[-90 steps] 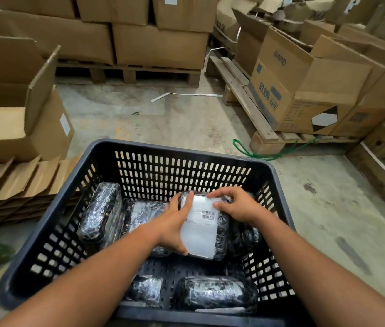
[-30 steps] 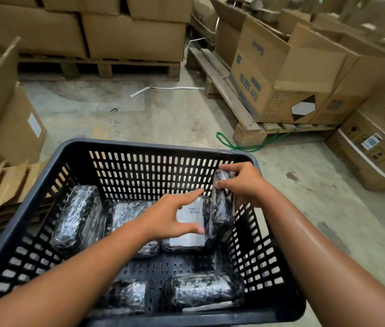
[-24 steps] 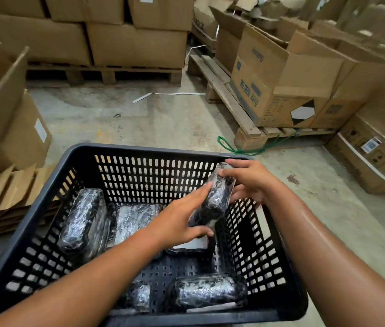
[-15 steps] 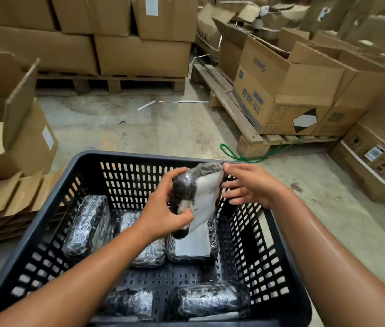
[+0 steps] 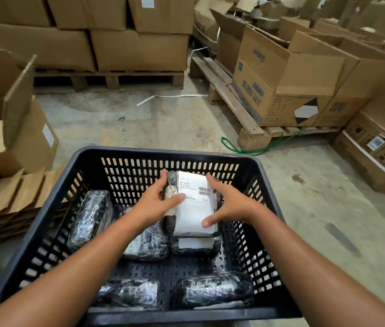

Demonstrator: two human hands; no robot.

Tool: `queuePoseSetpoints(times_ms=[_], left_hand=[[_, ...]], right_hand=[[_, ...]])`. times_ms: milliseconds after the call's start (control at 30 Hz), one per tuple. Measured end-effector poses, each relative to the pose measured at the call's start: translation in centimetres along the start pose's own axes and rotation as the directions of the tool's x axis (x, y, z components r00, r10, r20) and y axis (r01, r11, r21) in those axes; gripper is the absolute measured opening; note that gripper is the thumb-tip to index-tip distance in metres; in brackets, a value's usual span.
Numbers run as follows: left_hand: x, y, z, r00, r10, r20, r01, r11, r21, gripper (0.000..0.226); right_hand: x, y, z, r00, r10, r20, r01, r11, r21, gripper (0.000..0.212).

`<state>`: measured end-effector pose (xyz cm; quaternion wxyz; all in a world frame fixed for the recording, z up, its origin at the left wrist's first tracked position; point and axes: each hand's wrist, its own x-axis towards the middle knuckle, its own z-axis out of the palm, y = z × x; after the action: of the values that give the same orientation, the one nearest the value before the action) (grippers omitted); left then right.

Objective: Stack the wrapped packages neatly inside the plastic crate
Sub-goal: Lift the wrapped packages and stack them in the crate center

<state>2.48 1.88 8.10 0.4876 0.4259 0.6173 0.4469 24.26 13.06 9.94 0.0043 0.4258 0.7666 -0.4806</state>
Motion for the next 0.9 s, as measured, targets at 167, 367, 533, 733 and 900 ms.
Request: queuePoseSetpoints(times_ms=[167, 367, 533, 733, 900], left_hand=[[1.5, -2.2, 1.5, 0.963, -0.131, 0.237, -0.009, 0.858, 0.513, 0.169], [3.3, -4.9, 2.1, 0.958, -0.169, 0.232, -0.009, 0.790, 0.613, 0.166], [4.0, -6.5, 1.8, 0.964, -0.187, 0.191, -0.012, 0.685, 0.728, 0.165], [4.8, -6.2, 2.1, 0.961, -0.208, 0.182, -0.004, 0.647, 0.762, 0.169], [4.8, -5.7, 2.1, 0.951, -0.239, 0.197, 0.001, 0.638, 0.770, 0.168]], right_hand=[[0.9, 1.7, 0.5, 0.994, 0.112, 0.019, -0.110, 0.990, -0.090, 0.147], [2.8, 2.3, 1.4, 0.979, 0.202, 0.000, -0.198, 0.961, -0.193, 0.148], [4.2, 3.0, 2.3, 0.969, 0.245, 0.040, -0.231, 0.947, -0.223, 0.142], [4.9, 3.4, 2.0, 0.947, 0.301, 0.112, -0.268, 0.933, -0.242, 0.139], [4.8, 2.8, 1.4, 0.930, 0.336, 0.147, -0.279, 0.908, -0.312, 0.138]])
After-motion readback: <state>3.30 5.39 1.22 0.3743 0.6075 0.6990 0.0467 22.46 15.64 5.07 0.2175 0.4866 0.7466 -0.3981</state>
